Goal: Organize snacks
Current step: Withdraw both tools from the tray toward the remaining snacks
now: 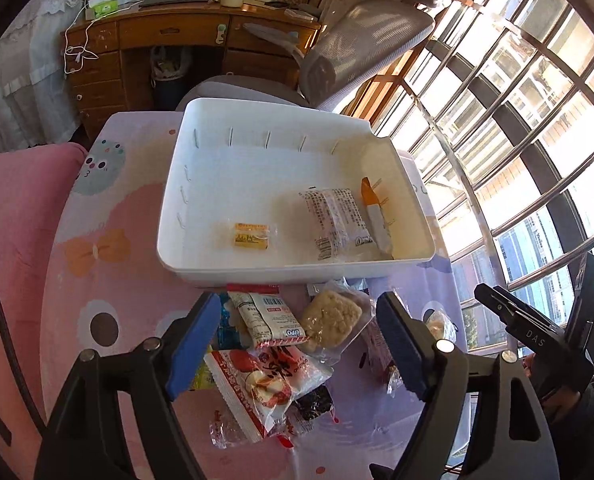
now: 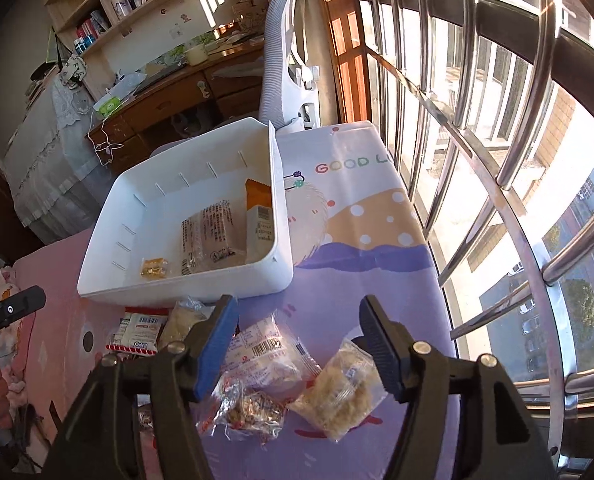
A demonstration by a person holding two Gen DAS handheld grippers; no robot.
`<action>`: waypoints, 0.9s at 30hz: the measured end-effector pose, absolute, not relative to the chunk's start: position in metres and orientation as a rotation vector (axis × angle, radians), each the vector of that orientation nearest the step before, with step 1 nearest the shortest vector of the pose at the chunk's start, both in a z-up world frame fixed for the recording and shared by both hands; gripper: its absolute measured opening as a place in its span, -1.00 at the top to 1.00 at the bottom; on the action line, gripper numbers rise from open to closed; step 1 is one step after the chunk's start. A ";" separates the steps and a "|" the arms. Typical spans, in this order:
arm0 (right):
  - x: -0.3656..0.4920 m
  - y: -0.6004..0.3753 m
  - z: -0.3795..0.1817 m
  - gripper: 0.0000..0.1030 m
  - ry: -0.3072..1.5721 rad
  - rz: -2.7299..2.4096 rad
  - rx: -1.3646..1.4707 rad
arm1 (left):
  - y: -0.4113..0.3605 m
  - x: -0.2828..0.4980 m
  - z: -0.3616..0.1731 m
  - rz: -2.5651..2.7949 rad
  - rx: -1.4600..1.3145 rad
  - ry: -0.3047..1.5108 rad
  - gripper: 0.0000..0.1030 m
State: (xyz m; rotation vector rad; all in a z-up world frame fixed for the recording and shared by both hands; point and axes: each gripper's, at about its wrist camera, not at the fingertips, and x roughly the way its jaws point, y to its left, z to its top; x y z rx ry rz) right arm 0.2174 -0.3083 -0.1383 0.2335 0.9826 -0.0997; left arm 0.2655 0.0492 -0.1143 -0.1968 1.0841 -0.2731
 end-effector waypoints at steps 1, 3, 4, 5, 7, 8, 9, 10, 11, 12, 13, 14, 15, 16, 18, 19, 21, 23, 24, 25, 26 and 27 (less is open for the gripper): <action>0.212 -0.310 -0.139 -0.27 0.989 -0.099 0.242 | 0.049 0.259 -0.115 -0.268 -0.200 1.089 -0.54; 0.201 -0.313 -0.141 -0.29 1.004 -0.095 0.254 | 0.050 0.246 -0.115 -0.251 -0.200 1.095 -0.56; 0.195 -0.314 -0.141 -0.29 1.010 -0.093 0.261 | 0.051 0.239 -0.115 -0.245 -0.199 1.096 -0.58; 0.190 -0.315 -0.142 -0.31 1.017 -0.088 0.270 | 0.052 0.233 -0.115 -0.239 -0.199 1.097 -0.59; 0.180 -0.316 -0.143 -0.35 1.030 -0.076 0.292 | 0.054 0.221 -0.116 -0.224 -0.199 1.102 -0.63; 0.176 -0.316 -0.145 -0.35 1.037 -0.069 0.302 | 0.055 0.215 -0.117 -0.214 -0.202 1.103 -0.63; 0.172 -0.316 -0.146 -0.35 1.046 -0.062 0.312 | 0.057 0.209 -0.117 -0.205 -0.205 1.105 -0.65; 0.169 -0.316 -0.147 -0.35 1.055 -0.056 0.320 | 0.059 0.204 -0.117 -0.196 -0.210 1.108 -0.67; 0.166 -0.316 -0.149 -0.36 1.065 -0.050 0.328 | 0.060 0.200 -0.118 -0.188 -0.215 1.110 -0.67; 0.163 -0.315 -0.150 -0.36 1.075 -0.044 0.336 | 0.062 0.195 -0.118 -0.181 -0.218 1.112 -0.68; 0.160 -0.315 -0.152 -0.36 1.083 -0.036 0.346 | 0.063 0.190 -0.118 -0.171 -0.223 1.111 -0.69; 0.157 -0.315 -0.153 -0.37 1.089 -0.029 0.358 | 0.065 0.186 -0.118 -0.158 -0.228 1.111 -0.70; 0.154 -0.315 -0.154 -0.41 1.092 -0.020 0.371 | 0.067 0.183 -0.118 -0.146 -0.231 1.112 -0.73; 0.152 -0.314 -0.155 -0.43 1.096 -0.010 0.387 | 0.068 0.180 -0.119 -0.136 -0.233 1.116 -0.75; 0.148 -0.314 -0.157 -0.52 1.105 0.009 0.424 | 0.070 0.175 -0.119 -0.124 -0.239 1.127 -0.75; 0.146 -0.314 -0.158 -0.53 1.108 0.016 0.440 | 0.071 0.174 -0.119 -0.123 -0.240 1.134 -0.76; 0.141 -0.311 -0.161 -0.56 1.115 0.030 0.465 | 0.072 0.174 -0.120 -0.123 -0.230 1.153 -0.76; 0.137 -0.307 -0.165 -0.58 1.122 0.034 0.489 | 0.071 0.175 -0.122 -0.130 -0.219 1.173 -0.77; 0.135 -0.305 -0.168 -0.60 1.127 0.040 0.507 | 0.071 0.177 -0.123 -0.138 -0.220 1.186 -0.77; 0.134 -0.303 -0.171 -0.60 1.132 0.047 0.525 | 0.072 0.180 -0.124 -0.146 -0.224 1.198 -0.77; 0.133 -0.300 -0.174 -0.61 1.135 0.054 0.540 | 0.072 0.183 -0.126 -0.154 -0.227 1.209 -0.77; 0.132 -0.296 -0.177 -0.62 1.137 0.060 0.550 | 0.072 0.185 -0.128 -0.163 -0.228 1.220 -0.77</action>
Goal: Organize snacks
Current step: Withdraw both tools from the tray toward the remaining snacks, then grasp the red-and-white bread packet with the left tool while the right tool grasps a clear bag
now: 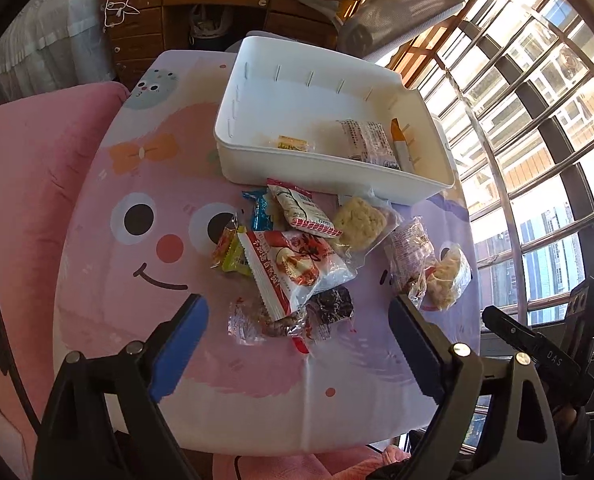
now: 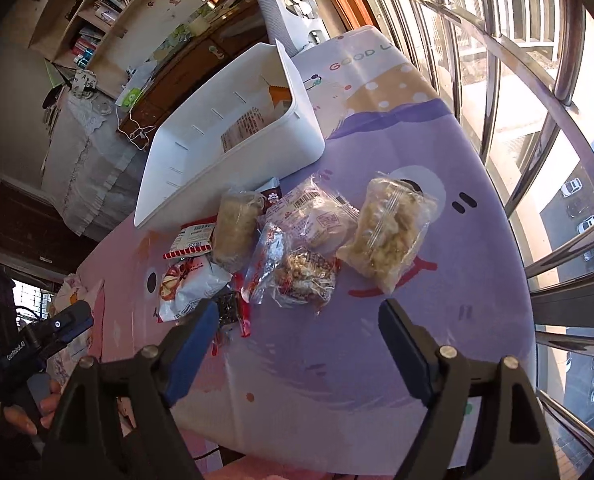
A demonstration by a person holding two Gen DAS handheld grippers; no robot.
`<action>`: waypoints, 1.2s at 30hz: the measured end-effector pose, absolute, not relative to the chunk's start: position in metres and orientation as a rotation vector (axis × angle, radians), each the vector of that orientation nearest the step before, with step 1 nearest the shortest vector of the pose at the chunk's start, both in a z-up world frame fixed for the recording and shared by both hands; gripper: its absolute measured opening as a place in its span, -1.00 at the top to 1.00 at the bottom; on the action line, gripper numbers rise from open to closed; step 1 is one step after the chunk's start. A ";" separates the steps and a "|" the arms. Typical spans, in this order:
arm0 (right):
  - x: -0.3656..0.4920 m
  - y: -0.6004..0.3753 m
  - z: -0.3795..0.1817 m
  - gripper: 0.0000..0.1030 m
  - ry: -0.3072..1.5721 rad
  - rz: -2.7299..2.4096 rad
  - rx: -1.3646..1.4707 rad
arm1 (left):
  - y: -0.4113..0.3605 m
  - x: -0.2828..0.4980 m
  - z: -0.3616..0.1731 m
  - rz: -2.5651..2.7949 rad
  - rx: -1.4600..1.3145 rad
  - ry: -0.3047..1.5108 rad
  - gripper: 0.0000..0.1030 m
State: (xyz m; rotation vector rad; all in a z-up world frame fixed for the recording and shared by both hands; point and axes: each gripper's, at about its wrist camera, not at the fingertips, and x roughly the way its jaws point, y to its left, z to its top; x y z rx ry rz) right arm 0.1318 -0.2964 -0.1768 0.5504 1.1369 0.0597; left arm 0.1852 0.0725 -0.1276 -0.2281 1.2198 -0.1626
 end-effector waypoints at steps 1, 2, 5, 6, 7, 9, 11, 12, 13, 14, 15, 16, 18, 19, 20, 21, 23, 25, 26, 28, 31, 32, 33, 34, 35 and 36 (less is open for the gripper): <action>0.131 -0.292 -0.180 -0.62 1.138 0.061 0.556 | 0.073 0.188 -0.130 -0.170 -0.230 1.231 -0.77; 0.130 -0.288 -0.182 -0.63 1.140 0.061 0.559 | 0.073 0.191 -0.132 -0.173 -0.232 1.243 -0.77; 0.130 -0.277 -0.190 -0.63 1.151 0.056 0.564 | 0.076 0.198 -0.140 -0.195 -0.250 1.283 -0.77; 0.131 -0.274 -0.192 -0.63 1.151 0.048 0.563 | 0.077 0.201 -0.143 -0.205 -0.256 1.301 -0.77; 0.130 -0.270 -0.193 -0.63 1.149 0.037 0.559 | 0.077 0.204 -0.147 -0.213 -0.262 1.320 -0.77; 0.130 -0.264 -0.196 -0.63 1.138 0.012 0.539 | 0.078 0.210 -0.156 -0.228 -0.277 1.361 -0.77; 0.130 -0.258 -0.198 -0.63 1.124 -0.011 0.517 | 0.078 0.217 -0.166 -0.245 -0.291 1.401 -0.77; 0.130 -0.256 -0.199 -0.63 1.117 -0.024 0.505 | 0.077 0.220 -0.171 -0.246 -0.292 1.418 -0.77; 0.130 -0.253 -0.200 -0.63 1.110 -0.039 0.491 | 0.077 0.223 -0.175 -0.246 -0.297 1.434 -0.77; 0.129 -0.251 -0.201 -0.63 1.104 -0.053 0.475 | 0.077 0.226 -0.180 -0.247 -0.306 1.451 -0.77; 0.129 -0.248 -0.202 -0.63 1.099 -0.065 0.460 | 0.076 0.229 -0.186 -0.251 -0.315 1.469 -0.77; 0.129 -0.244 -0.203 -0.63 1.094 -0.075 0.446 | 0.075 0.231 -0.191 -0.255 -0.319 1.487 -0.77; 0.129 -0.238 -0.207 -0.63 1.089 -0.092 0.418 | 0.073 0.236 -0.201 -0.256 -0.314 1.519 -0.77; 0.129 -0.235 -0.208 -0.63 1.088 -0.099 0.401 | 0.073 0.239 -0.206 -0.256 -0.313 1.532 -0.77; 0.129 -0.231 -0.210 -0.63 1.084 -0.105 0.381 | 0.073 0.242 -0.210 -0.254 -0.314 1.545 -0.77; 0.130 -0.226 -0.211 -0.63 1.077 -0.113 0.356 | 0.073 0.245 -0.214 -0.249 -0.317 1.553 -0.77; 0.131 -0.218 -0.214 -0.63 1.063 -0.128 0.302 | 0.073 0.251 -0.222 -0.235 -0.321 1.576 -0.77; 0.132 -0.209 -0.216 -0.63 1.041 -0.143 0.242 | 0.075 0.257 -0.231 -0.227 -0.338 1.595 -0.77; 0.132 -0.205 -0.218 -0.63 1.030 -0.156 0.206 | 0.075 0.260 -0.236 -0.223 -0.352 1.608 -0.77; 0.133 -0.196 -0.221 -0.63 1.016 -0.175 0.136 | 0.075 0.264 -0.245 -0.221 -0.379 1.636 -0.77; 0.134 -0.184 -0.228 -0.63 0.997 -0.191 0.042 | 0.073 0.267 -0.258 -0.219 -0.389 1.674 -0.77; 0.135 -0.180 -0.230 -0.63 0.995 -0.198 0.010 | 0.072 0.268 -0.261 -0.220 -0.394 1.684 -0.77; 0.136 -0.177 -0.233 -0.63 0.993 -0.202 -0.016 | 0.072 0.269 -0.264 -0.223 -0.400 1.690 -0.77; 0.137 -0.175 -0.235 -0.63 0.995 -0.202 -0.034 | 0.071 0.270 -0.266 -0.223 -0.402 1.695 -0.77; 0.139 -0.174 -0.238 -0.63 0.997 -0.207 -0.047 | 0.070 0.271 -0.268 -0.221 -0.401 1.698 -0.77; 0.141 -0.174 -0.240 -0.63 1.001 -0.212 -0.055 | 0.069 0.272 -0.270 -0.218 -0.404 1.699 -0.77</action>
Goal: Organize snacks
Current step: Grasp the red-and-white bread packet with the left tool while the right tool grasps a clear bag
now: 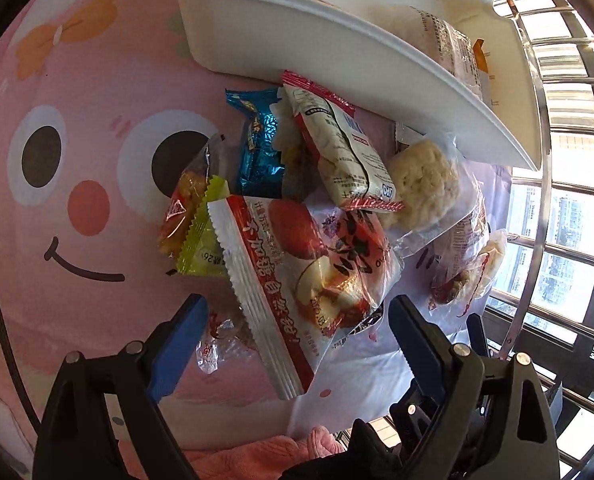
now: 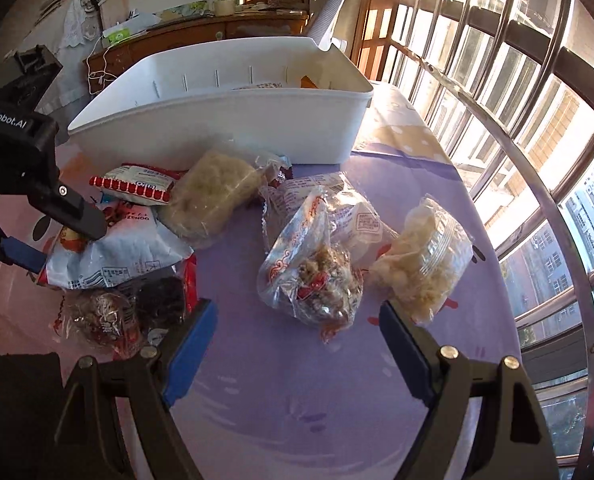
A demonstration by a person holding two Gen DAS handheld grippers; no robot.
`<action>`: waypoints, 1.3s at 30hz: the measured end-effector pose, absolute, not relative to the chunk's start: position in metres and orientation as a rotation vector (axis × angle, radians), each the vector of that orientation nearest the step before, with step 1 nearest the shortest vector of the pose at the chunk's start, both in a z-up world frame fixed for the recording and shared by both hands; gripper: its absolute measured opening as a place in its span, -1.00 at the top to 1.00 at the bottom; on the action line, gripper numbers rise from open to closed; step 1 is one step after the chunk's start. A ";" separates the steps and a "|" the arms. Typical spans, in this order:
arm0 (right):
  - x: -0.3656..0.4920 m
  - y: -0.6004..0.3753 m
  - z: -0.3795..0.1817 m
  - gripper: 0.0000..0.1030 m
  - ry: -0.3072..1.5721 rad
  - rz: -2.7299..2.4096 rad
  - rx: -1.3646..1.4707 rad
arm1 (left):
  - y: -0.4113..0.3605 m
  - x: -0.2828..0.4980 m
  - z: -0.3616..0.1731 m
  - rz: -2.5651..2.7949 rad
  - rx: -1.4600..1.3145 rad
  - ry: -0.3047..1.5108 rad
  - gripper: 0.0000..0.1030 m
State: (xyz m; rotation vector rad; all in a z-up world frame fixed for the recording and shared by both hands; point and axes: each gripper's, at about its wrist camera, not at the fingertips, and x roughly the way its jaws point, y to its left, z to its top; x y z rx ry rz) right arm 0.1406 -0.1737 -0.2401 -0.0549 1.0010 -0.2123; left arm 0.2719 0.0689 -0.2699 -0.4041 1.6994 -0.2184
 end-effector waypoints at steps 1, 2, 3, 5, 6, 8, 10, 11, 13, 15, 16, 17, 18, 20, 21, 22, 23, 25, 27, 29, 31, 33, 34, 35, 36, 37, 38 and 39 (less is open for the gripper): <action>0.143 -0.174 -0.242 -0.63 1.004 -0.217 -0.060 | 0.069 0.273 -0.272 -0.215 -0.409 1.701 -0.76; 0.144 -0.175 -0.244 -0.63 1.010 -0.225 -0.064 | 0.068 0.275 -0.274 -0.212 -0.412 1.704 -0.76; 0.146 -0.176 -0.246 -0.63 1.015 -0.234 -0.068 | 0.068 0.276 -0.275 -0.210 -0.415 1.708 -0.74; 0.150 -0.177 -0.250 -0.62 1.019 -0.248 -0.071 | 0.066 0.279 -0.279 -0.208 -0.419 1.717 -0.69; 0.151 -0.177 -0.252 -0.62 1.020 -0.255 -0.073 | 0.064 0.280 -0.281 -0.210 -0.422 1.721 -0.68; 0.153 -0.178 -0.254 -0.62 1.022 -0.265 -0.076 | 0.060 0.283 -0.285 -0.214 -0.428 1.737 -0.68; 0.155 -0.179 -0.256 -0.60 1.022 -0.266 -0.078 | 0.059 0.285 -0.287 -0.214 -0.434 1.745 -0.64; 0.156 -0.179 -0.256 -0.58 1.021 -0.265 -0.082 | 0.058 0.286 -0.288 -0.215 -0.433 1.747 -0.62; 0.159 -0.180 -0.257 -0.54 1.022 -0.257 -0.087 | 0.054 0.288 -0.289 -0.217 -0.435 1.750 -0.57; 0.162 -0.179 -0.257 -0.45 1.023 -0.250 -0.095 | 0.051 0.289 -0.290 -0.216 -0.438 1.752 -0.52; 0.162 -0.178 -0.257 -0.43 1.024 -0.247 -0.100 | 0.050 0.290 -0.291 -0.215 -0.443 1.751 -0.48; 0.163 -0.179 -0.258 -0.38 1.026 -0.246 -0.106 | 0.049 0.290 -0.291 -0.213 -0.447 1.750 -0.45; 0.164 -0.179 -0.258 -0.33 1.027 -0.245 -0.110 | 0.046 0.290 -0.292 -0.213 -0.452 1.750 -0.40; 0.165 -0.180 -0.258 -0.21 1.030 -0.243 -0.112 | 0.044 0.290 -0.293 -0.210 -0.454 1.748 -0.36; 0.166 -0.180 -0.258 -0.12 1.033 -0.242 -0.112 | 0.044 0.289 -0.293 -0.211 -0.459 1.747 -0.32; 0.166 -0.181 -0.258 -0.09 1.035 -0.248 -0.117 | 0.044 0.288 -0.292 -0.214 -0.463 1.745 -0.27; 0.167 -0.182 -0.258 -0.05 1.037 -0.249 -0.117 | 0.045 0.288 -0.292 -0.212 -0.462 1.744 -0.26; 0.167 -0.183 -0.257 -0.03 1.040 -0.245 -0.116 | 0.044 0.286 -0.291 -0.210 -0.453 1.746 -0.20; 0.167 -0.183 -0.256 0.00 1.045 -0.241 -0.119 | 0.045 0.286 -0.290 -0.207 -0.447 1.744 -0.17; 0.166 -0.183 -0.256 0.02 1.051 -0.236 -0.119 | 0.045 0.284 -0.287 -0.203 -0.446 1.740 -0.14; 0.166 -0.184 -0.254 0.04 1.055 -0.229 -0.118 | 0.045 0.283 -0.285 -0.199 -0.445 1.738 -0.11; 0.166 -0.184 -0.253 0.07 1.061 -0.227 -0.116 | 0.045 0.281 -0.283 -0.195 -0.452 1.733 -0.08; 0.166 -0.185 -0.253 0.09 1.064 -0.226 -0.117 | 0.046 0.279 -0.282 -0.194 -0.456 1.731 -0.07; 0.165 -0.185 -0.252 0.10 1.065 -0.224 -0.115 | 0.047 0.278 -0.281 -0.193 -0.459 1.730 -0.07; 0.165 -0.185 -0.251 0.15 1.066 -0.223 -0.114 | 0.048 0.275 -0.279 -0.189 -0.460 1.728 -0.07; 0.164 -0.185 -0.250 0.16 1.066 -0.223 -0.112 | 0.050 0.273 -0.278 -0.186 -0.462 1.728 -0.07; 0.163 -0.185 -0.249 0.23 1.067 -0.222 -0.106 | 0.051 0.270 -0.276 -0.184 -0.467 1.727 -0.07; 0.162 -0.185 -0.248 0.27 1.066 -0.220 -0.100 | 0.053 0.268 -0.275 -0.185 -0.473 1.727 -0.07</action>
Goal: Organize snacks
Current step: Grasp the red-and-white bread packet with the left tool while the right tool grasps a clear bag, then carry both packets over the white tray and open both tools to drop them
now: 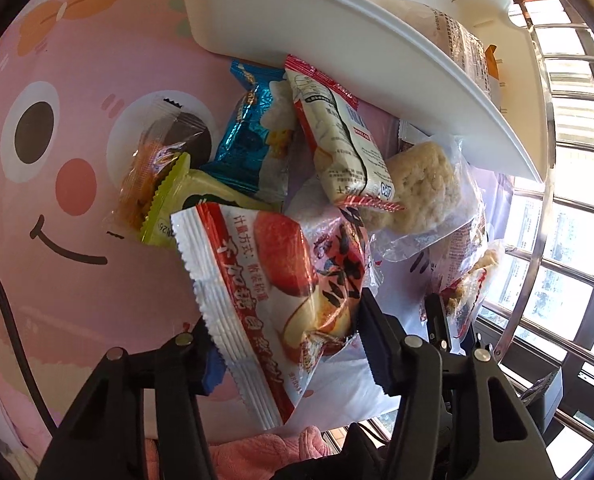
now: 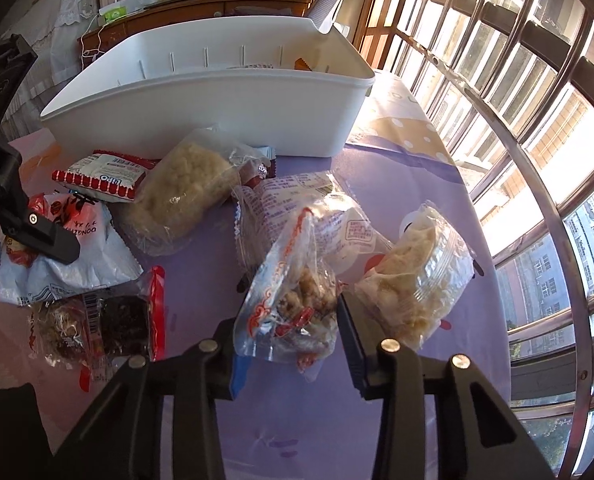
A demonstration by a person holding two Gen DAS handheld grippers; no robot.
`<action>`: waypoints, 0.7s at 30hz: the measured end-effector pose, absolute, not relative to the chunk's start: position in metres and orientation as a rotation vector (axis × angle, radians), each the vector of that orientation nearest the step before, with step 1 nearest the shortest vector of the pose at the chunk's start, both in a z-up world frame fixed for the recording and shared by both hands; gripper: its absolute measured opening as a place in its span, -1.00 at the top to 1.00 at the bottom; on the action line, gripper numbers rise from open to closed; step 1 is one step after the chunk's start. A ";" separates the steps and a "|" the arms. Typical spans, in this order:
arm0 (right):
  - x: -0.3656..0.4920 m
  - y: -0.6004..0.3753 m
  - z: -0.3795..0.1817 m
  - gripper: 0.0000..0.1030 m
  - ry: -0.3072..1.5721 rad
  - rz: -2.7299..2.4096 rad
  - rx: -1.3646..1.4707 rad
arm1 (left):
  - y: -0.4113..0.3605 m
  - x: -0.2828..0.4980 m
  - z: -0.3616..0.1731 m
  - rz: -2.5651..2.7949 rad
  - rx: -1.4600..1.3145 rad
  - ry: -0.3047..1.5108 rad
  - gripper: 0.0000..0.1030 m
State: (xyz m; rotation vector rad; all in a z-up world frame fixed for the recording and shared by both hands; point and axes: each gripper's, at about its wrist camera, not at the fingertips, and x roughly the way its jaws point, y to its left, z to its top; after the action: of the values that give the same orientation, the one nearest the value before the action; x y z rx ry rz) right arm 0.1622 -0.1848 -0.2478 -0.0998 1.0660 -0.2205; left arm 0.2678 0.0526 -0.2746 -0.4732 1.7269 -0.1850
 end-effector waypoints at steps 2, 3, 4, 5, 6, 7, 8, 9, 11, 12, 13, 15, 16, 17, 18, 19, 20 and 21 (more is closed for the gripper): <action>0.160 -0.184 -0.246 0.35 1.069 -0.228 -0.096 | 0.056 0.263 -0.271 -0.185 -0.477 1.729 -0.07; 0.159 -0.184 -0.245 0.38 1.073 -0.230 -0.096 | 0.058 0.260 -0.269 -0.184 -0.470 1.732 -0.07; 0.158 -0.183 -0.244 0.38 1.076 -0.228 -0.094 | 0.059 0.258 -0.266 -0.183 -0.458 1.735 -0.07; 0.157 -0.182 -0.244 0.39 1.081 -0.224 -0.087 | 0.060 0.255 -0.264 -0.185 -0.448 1.736 -0.07; 0.156 -0.182 -0.243 0.39 1.086 -0.223 -0.080 | 0.062 0.252 -0.260 -0.189 -0.442 1.733 -0.07; 0.155 -0.181 -0.242 0.39 1.090 -0.223 -0.071 | 0.064 0.250 -0.256 -0.196 -0.437 1.729 -0.07; 0.154 -0.180 -0.241 0.40 1.095 -0.221 -0.059 | 0.065 0.248 -0.253 -0.202 -0.426 1.728 -0.07; 0.152 -0.179 -0.240 0.40 1.097 -0.218 -0.043 | 0.065 0.247 -0.249 -0.205 -0.403 1.729 -0.07; 0.149 -0.178 -0.236 0.42 1.102 -0.209 0.010 | 0.067 0.246 -0.241 -0.208 -0.362 1.716 -0.07; 0.149 -0.178 -0.233 0.42 1.105 -0.200 0.044 | 0.069 0.245 -0.237 -0.216 -0.348 1.711 -0.07; 0.148 -0.176 -0.230 0.42 1.106 -0.193 0.072 | 0.070 0.245 -0.234 -0.221 -0.336 1.712 -0.07; 0.148 -0.172 -0.224 0.42 1.108 -0.183 0.101 | 0.073 0.245 -0.226 -0.219 -0.318 1.711 -0.07; 0.149 -0.169 -0.221 0.42 1.107 -0.178 0.106 | 0.076 0.245 -0.222 -0.226 -0.313 1.706 -0.07; 0.150 -0.165 -0.217 0.42 1.107 -0.175 0.105 | 0.079 0.245 -0.217 -0.230 -0.311 1.698 -0.07; 0.151 -0.162 -0.214 0.42 1.108 -0.172 0.103 | 0.082 0.246 -0.212 -0.235 -0.305 1.690 -0.07; 0.152 -0.159 -0.210 0.42 1.105 -0.165 0.104 | 0.086 0.246 -0.207 -0.238 -0.294 1.683 -0.07; 0.153 -0.156 -0.206 0.42 1.100 -0.157 0.105 | 0.088 0.247 -0.203 -0.237 -0.281 1.674 -0.08; 0.155 -0.153 -0.202 0.43 1.095 -0.145 0.104 | 0.092 0.248 -0.197 -0.233 -0.265 1.668 -0.08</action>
State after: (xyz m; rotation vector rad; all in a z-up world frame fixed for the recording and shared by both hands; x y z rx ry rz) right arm 0.1552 -0.1529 -0.2023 0.1037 1.0948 -0.1447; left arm 0.2483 0.0920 -0.1969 -0.2648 1.6682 -0.2332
